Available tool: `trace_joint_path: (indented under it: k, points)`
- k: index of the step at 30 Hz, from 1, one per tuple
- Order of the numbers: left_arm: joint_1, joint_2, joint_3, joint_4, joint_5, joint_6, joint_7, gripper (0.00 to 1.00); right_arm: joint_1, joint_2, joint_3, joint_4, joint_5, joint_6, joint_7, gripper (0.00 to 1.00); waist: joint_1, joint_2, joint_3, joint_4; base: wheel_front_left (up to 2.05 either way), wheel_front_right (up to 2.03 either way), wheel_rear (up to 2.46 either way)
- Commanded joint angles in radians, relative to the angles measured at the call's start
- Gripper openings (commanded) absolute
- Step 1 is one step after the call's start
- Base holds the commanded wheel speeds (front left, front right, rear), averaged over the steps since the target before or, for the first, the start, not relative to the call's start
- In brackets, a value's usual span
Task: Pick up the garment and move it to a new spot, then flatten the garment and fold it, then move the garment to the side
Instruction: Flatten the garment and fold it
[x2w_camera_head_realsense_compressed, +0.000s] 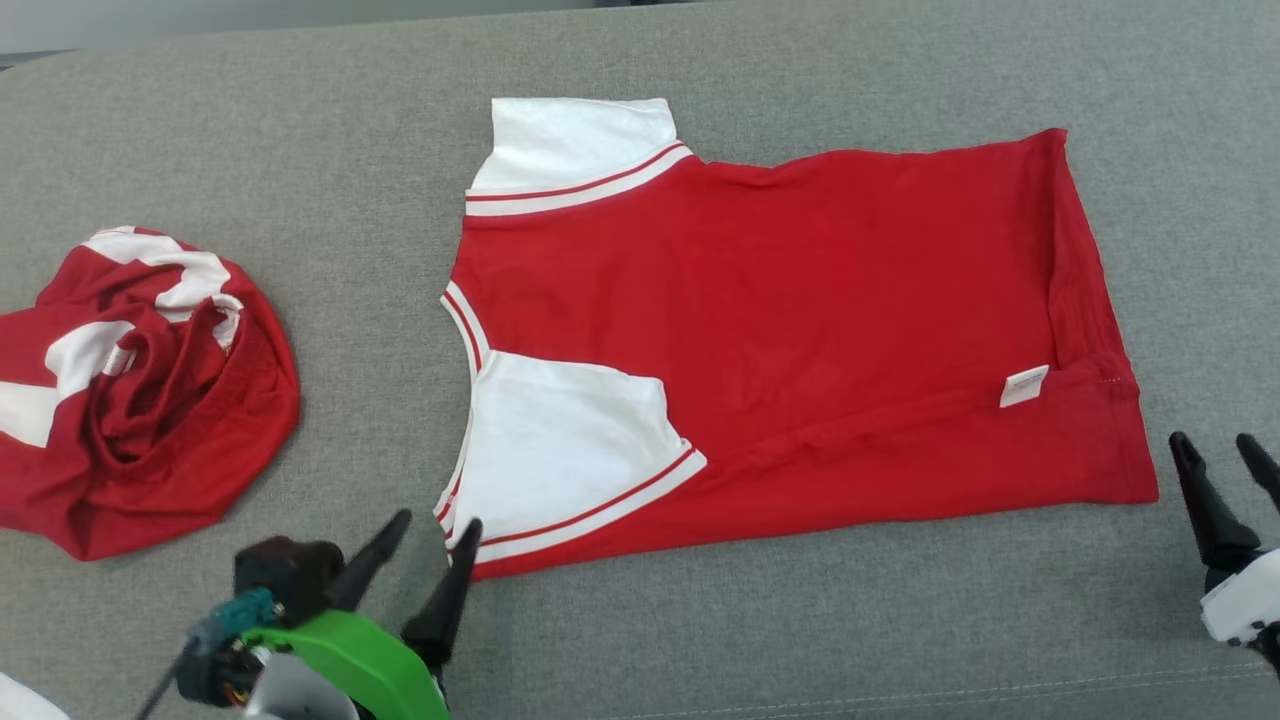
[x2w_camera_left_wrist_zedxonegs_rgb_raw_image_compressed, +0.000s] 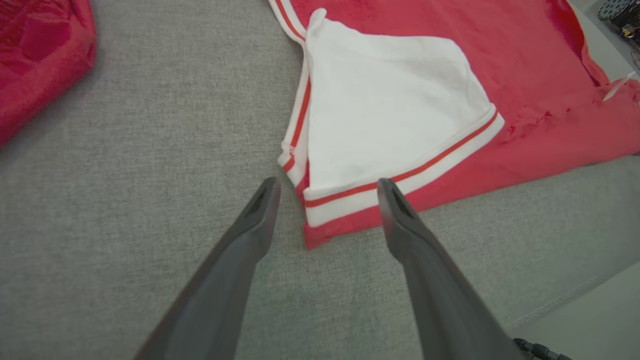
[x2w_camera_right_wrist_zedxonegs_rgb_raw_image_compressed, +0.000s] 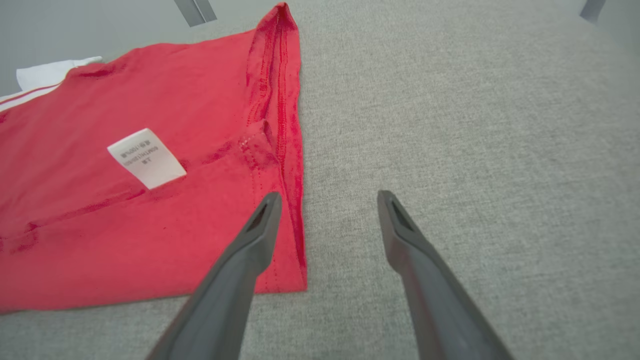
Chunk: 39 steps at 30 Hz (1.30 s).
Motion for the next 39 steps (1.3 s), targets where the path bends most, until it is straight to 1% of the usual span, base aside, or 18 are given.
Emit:
trace_joint_path:
  k: [1,2,3,4,5,7,10,11,12,14,15,18,21,24,29,34,39]
  points:
    - [-0.056,0.046,0.041,-0.05,0.017,0.018,-0.004,1.0,-0.005,-0.007,-0.034,-0.045,-0.034,-0.001,-0.004,1.0,0.0,0.0,0.014,-0.003,0.0,0.0,0.0]
    - [-0.093,0.075,0.07,-0.088,0.019,0.026,0.01,1.0,-0.037,0.005,-0.058,-0.082,-0.054,-0.001,0.011,1.0,0.0,0.0,0.028,-0.007,0.0,0.0,0.0]
    - [-0.118,0.093,0.083,-0.099,0.027,0.026,0.02,1.0,-0.053,0.012,-0.063,-0.096,-0.062,-0.001,0.023,1.0,0.0,0.0,0.036,-0.009,0.0,0.0,0.0]
    - [-0.239,0.132,0.113,-0.12,0.046,0.006,0.075,1.0,-0.13,0.038,-0.077,-0.121,-0.103,-0.001,0.066,1.0,0.0,0.0,0.07,-0.011,0.0,0.0,0.0]
    - [-0.279,0.136,0.118,-0.118,0.045,-0.005,0.094,1.0,-0.152,0.047,-0.082,-0.126,-0.113,-0.001,0.077,1.0,0.0,0.0,0.083,-0.009,0.0,0.0,0.0]
    - [-0.38,0.141,0.125,-0.097,0.044,-0.039,0.146,1.0,-0.203,0.064,-0.083,-0.136,-0.141,-0.001,0.098,1.0,0.0,0.0,0.112,-0.007,0.0,0.0,0.0]
    - [-0.547,0.112,0.129,-0.039,0.01,-0.102,0.24,1.0,-0.265,0.079,-0.074,-0.156,-0.172,-0.001,0.129,1.0,0.0,0.0,0.164,-0.008,0.0,0.0,0.0]
    - [-0.594,0.101,0.13,-0.018,-0.006,-0.117,0.269,1.0,-0.279,0.082,-0.074,-0.162,-0.177,-0.001,0.134,1.0,0.0,0.0,0.179,-0.01,0.0,0.0,0.0]
    - [-0.692,0.077,0.126,0.04,-0.031,-0.147,0.338,1.0,-0.303,0.086,-0.075,-0.173,-0.19,-0.001,0.145,1.0,0.0,0.0,0.211,-0.014,0.0,0.0,0.0]
    - [-0.79,0.053,0.122,0.103,-0.048,-0.171,0.399,1.0,-0.324,0.09,-0.075,-0.186,-0.2,-0.001,0.153,1.0,0.0,0.0,0.242,-0.024,0.0,0.0,0.0]
    - [-0.88,0.031,0.116,0.167,-0.041,-0.187,0.439,1.0,-0.34,0.093,-0.073,-0.198,-0.204,-0.001,0.157,1.0,0.0,0.0,0.274,-0.039,0.0,0.0,0.0]
    - [-0.984,-0.004,0.087,0.266,-0.028,-0.214,0.505,1.0,-0.355,0.098,-0.069,-0.214,-0.212,-0.001,0.161,1.0,0.0,0.0,0.314,-0.065,0.0,0.0,0.0]
    - [-1.065,-0.021,0.057,0.349,-0.004,-0.237,0.554,1.0,-0.367,0.102,-0.069,-0.228,-0.214,-0.001,0.158,1.0,0.0,0.0,0.347,-0.092,0.0,0.0,0.0]
    - [-1.124,-0.034,0.028,0.437,0.029,-0.253,0.574,1.0,-0.372,0.11,-0.067,-0.238,-0.218,-0.001,0.152,1.0,0.0,0.0,0.373,-0.118,0.0,0.0,0.0]
    - [-1.179,-0.047,-0.009,0.559,0.082,-0.268,0.567,1.0,-0.373,0.122,-0.067,-0.239,-0.219,-0.001,0.14,1.0,0.0,0.0,0.396,-0.145,0.0,0.0,0.0]
    - [-1.207,-0.047,-0.048,0.632,0.131,-0.293,0.553,1.0,-0.367,0.129,-0.07,-0.228,-0.218,-0.001,0.129,1.0,0.0,0.0,0.402,-0.151,0.0,0.0,0.0]
    - [-1.221,-0.044,-0.07,0.683,0.164,-0.3,0.517,1.0,-0.377,0.133,-0.061,-0.222,-0.217,-0.001,0.13,1.0,0.0,0.0,0.404,-0.151,0.0,0.0,0.0]
